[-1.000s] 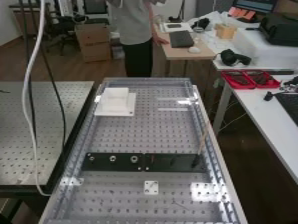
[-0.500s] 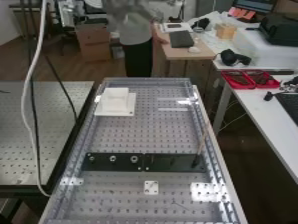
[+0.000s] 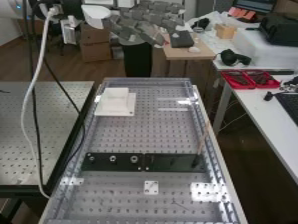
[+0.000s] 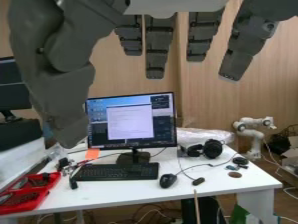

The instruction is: Grab the paper clip and place it in the clear container

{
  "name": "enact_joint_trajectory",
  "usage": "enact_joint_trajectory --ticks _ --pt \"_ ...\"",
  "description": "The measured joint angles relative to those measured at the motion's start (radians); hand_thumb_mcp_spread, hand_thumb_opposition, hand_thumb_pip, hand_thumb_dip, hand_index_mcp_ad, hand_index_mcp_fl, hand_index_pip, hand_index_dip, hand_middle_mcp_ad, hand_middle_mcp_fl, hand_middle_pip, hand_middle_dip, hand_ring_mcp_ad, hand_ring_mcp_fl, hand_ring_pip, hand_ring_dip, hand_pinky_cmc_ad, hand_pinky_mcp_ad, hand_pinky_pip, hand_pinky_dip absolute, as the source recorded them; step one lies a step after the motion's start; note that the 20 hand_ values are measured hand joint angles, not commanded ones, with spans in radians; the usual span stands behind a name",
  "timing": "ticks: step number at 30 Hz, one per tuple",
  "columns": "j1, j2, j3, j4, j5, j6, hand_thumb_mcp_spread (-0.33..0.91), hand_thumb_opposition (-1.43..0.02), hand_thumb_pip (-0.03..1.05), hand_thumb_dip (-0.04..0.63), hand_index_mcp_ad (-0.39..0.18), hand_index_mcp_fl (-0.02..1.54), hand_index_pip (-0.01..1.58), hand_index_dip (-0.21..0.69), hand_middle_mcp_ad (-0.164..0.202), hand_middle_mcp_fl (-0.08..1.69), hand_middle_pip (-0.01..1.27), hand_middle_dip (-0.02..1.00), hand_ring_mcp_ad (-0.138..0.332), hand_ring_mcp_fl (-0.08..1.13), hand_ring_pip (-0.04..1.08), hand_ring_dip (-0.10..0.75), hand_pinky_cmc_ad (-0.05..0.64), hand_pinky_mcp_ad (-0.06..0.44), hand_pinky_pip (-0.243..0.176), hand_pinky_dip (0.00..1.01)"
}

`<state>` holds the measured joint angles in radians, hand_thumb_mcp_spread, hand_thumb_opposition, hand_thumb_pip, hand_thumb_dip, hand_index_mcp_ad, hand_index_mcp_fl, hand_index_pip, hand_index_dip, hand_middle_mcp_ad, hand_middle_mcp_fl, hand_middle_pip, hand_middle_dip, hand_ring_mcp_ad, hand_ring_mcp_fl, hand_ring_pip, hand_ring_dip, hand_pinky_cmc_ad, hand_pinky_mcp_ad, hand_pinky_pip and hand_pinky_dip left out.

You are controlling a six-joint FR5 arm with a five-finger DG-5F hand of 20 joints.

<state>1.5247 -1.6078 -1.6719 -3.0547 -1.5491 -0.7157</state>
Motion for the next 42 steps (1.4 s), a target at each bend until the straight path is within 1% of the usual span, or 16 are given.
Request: enact_joint_trajectory --ticks 4,6,8,10,12,15,18,20,23,26,29,31,32,34,36,42 --pt "-0.015 -0.01 -0.007 0.01 -0.017 0.006 0.4 -0.8 0.56 0.253 -0.038 0.01 0.09 -0.01 0.003 0.37 0.14 0.4 0.152 0.03 0.1 0.136 0.379 0.312 -0.091 0.39" --pt "-0.022 -0.013 -0.011 0.02 -0.026 0.012 0.4 -0.8 0.63 0.253 -0.044 0.03 0.1 -0.023 0.002 0.4 0.14 0.43 0.159 0.03 0.11 0.143 0.379 0.311 -0.091 0.38" --pt "-0.03 -0.016 -0.016 0.032 -0.036 0.018 0.42 -0.8 0.63 0.269 -0.045 0.02 0.1 -0.024 0.0 0.4 0.14 0.45 0.164 0.05 0.1 0.148 0.38 0.311 -0.091 0.36" --pt "-0.042 -0.02 -0.023 0.047 -0.05 0.028 0.42 -0.81 0.63 0.269 -0.042 0.02 0.1 -0.04 0.0 0.4 0.14 0.47 0.148 0.06 0.1 0.164 0.38 0.311 -0.091 0.35" --pt "-0.05 -0.025 -0.026 0.054 -0.061 0.032 0.43 -0.8 0.64 0.269 -0.045 0.02 0.1 -0.044 0.0 0.4 0.14 0.48 0.148 0.08 0.1 0.164 0.382 0.302 -0.091 0.35" --pt "-0.065 -0.031 -0.03 0.068 -0.079 0.041 0.43 -0.8 0.64 0.281 -0.056 0.03 0.1 -0.049 0.002 0.4 0.14 0.51 0.147 0.14 0.1 0.208 0.382 0.297 -0.089 0.32" --pt "-0.079 -0.036 -0.036 0.086 -0.097 0.049 0.45 -0.81 0.67 0.295 -0.063 0.03 0.1 -0.051 0.0 0.4 0.2 0.53 0.148 0.16 0.1 0.227 0.384 0.293 -0.082 0.3" --pt "-0.091 -0.04 -0.04 0.099 -0.11 0.056 0.46 -0.8 0.7 0.298 -0.063 0.02 0.1 -0.051 0.0 0.39 0.23 0.54 0.127 0.18 0.11 0.241 0.365 0.291 -0.073 0.28" --pt "-0.108 -0.046 -0.048 0.122 -0.127 0.063 0.48 -0.8 0.7 0.3 -0.075 0.04 0.1 -0.051 0.0 0.39 0.29 0.56 0.131 0.2 0.1 0.257 0.363 0.295 -0.04 0.25" --pt "-0.125 -0.055 -0.057 0.146 -0.148 0.07 0.48 -0.81 0.7 0.3 -0.077 0.04 0.1 -0.059 -0.002 0.42 0.35 0.57 0.133 0.21 0.11 0.288 0.361 0.291 -0.028 0.24" --pt "-0.15 -0.069 -0.065 0.182 -0.173 0.085 0.49 -0.8 0.7 0.3 -0.087 0.04 0.1 -0.066 -0.002 0.45 0.38 0.57 0.117 0.25 0.1 0.304 0.363 0.295 -0.026 0.21" --pt "-0.175 -0.088 -0.066 0.208 -0.197 0.099 0.49 -0.8 0.7 0.298 -0.089 0.06 0.1 -0.066 -0.003 0.44 0.4 0.57 0.113 0.27 0.1 0.307 0.344 0.298 -0.024 0.21" --pt "-0.181 -0.093 -0.066 0.212 -0.203 0.102 0.49 -0.8 0.71 0.298 -0.089 0.07 0.11 -0.073 -0.005 0.45 0.42 0.57 0.117 0.27 0.1 0.307 0.347 0.286 -0.024 0.21" --pt "-0.209 -0.119 -0.06 0.224 -0.231 0.116 0.5 -0.81 0.71 0.316 -0.096 0.08 0.11 -0.073 -0.005 0.47 0.44 0.58 0.117 0.28 0.1 0.34 0.346 0.278 -0.028 0.19" --pt "-0.229 -0.139 -0.053 0.23 -0.252 0.127 0.5 -0.81 0.71 0.316 -0.103 0.09 0.12 -0.082 -0.002 0.46 0.46 0.57 0.119 0.29 0.1 0.354 0.351 0.278 -0.012 0.2" --pt "-0.292 -0.203 -0.032 0.263 -0.317 0.171 0.52 -0.82 0.71 0.316 -0.105 0.13 0.12 -0.082 -0.014 0.48 0.54 0.6 0.087 0.34 0.1 0.405 0.344 0.265 -0.01 0.2"
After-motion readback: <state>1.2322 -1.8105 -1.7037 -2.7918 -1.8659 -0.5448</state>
